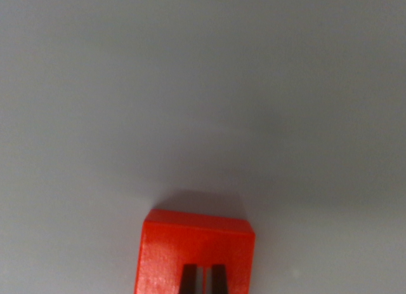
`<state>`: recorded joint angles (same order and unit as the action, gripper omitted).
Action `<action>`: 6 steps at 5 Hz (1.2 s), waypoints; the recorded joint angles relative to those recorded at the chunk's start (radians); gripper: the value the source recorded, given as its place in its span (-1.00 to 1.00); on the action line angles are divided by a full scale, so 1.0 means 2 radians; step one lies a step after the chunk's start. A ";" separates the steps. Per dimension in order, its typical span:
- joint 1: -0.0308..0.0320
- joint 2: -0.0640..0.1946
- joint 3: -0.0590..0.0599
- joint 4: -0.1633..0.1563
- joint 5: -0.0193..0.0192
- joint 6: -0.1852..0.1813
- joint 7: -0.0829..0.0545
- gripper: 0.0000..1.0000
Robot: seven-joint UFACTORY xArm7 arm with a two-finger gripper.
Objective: Reach red block
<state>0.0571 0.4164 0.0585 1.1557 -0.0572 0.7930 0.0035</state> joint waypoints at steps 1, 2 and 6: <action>0.0002 0.003 0.000 -0.003 -0.0001 -0.005 0.000 -1.00; 0.0002 0.003 0.000 -0.003 -0.0001 -0.005 0.000 -1.00; 0.0003 0.004 0.000 -0.004 -0.0002 -0.007 0.000 -1.00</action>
<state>0.0577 0.4236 0.0587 1.1480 -0.0575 0.7782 0.0039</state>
